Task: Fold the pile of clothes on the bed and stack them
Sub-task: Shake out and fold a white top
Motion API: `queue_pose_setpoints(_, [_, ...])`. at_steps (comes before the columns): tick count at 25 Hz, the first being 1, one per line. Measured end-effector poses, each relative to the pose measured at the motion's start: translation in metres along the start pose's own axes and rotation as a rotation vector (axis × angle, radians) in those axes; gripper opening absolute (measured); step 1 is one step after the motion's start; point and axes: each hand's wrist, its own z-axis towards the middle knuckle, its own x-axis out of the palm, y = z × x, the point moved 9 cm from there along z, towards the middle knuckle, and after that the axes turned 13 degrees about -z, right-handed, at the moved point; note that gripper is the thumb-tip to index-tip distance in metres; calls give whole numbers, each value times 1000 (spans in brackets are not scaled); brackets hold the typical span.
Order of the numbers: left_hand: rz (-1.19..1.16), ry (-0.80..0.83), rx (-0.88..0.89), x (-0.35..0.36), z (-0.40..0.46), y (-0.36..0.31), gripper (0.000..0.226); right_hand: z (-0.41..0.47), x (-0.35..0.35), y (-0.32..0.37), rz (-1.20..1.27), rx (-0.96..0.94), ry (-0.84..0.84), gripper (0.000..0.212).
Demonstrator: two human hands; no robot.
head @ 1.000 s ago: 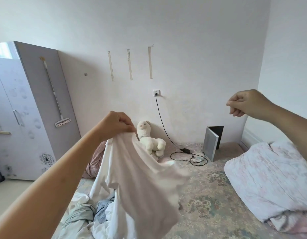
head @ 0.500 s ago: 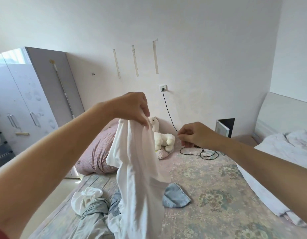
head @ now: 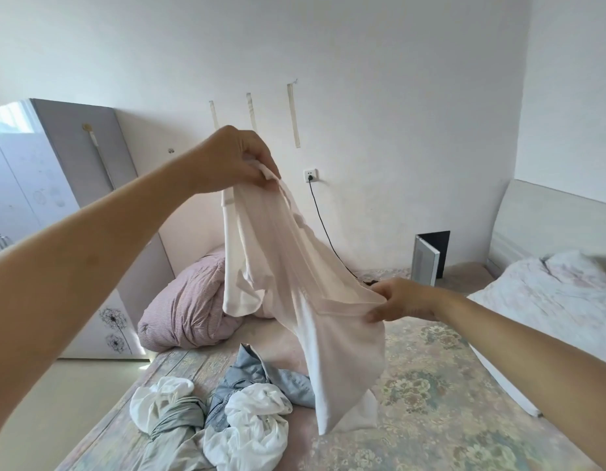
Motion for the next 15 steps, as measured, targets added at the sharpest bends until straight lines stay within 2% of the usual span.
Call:
queue_pose_setpoints(1, [-31,-10,-9,-2,2,2,16,-5,-9,-2,-2,0,-45,30])
queue_pose_setpoints(3, [-69,-61,-40,-8,5,11,14,-19,-33,-4,-24,12,-162,18])
queue_pose_setpoints(9, [-122,-367,-146,-38,-15,68,30,-72,-124,35,-189,-57,-496,28])
queue_pose_setpoints(11, [-174,-432,-179,-47,-25,89,31,-79,-146,51,-131,-111,-557,24])
queue_pose_setpoints(13, [-260,-492,-179,-55,-33,100,33,-79,-158,64,-62,-152,-580,34])
queue_pose_setpoints(15, [-340,-525,-173,-56,-38,107,34,-78,-164,76,-159,-149,-633,40])
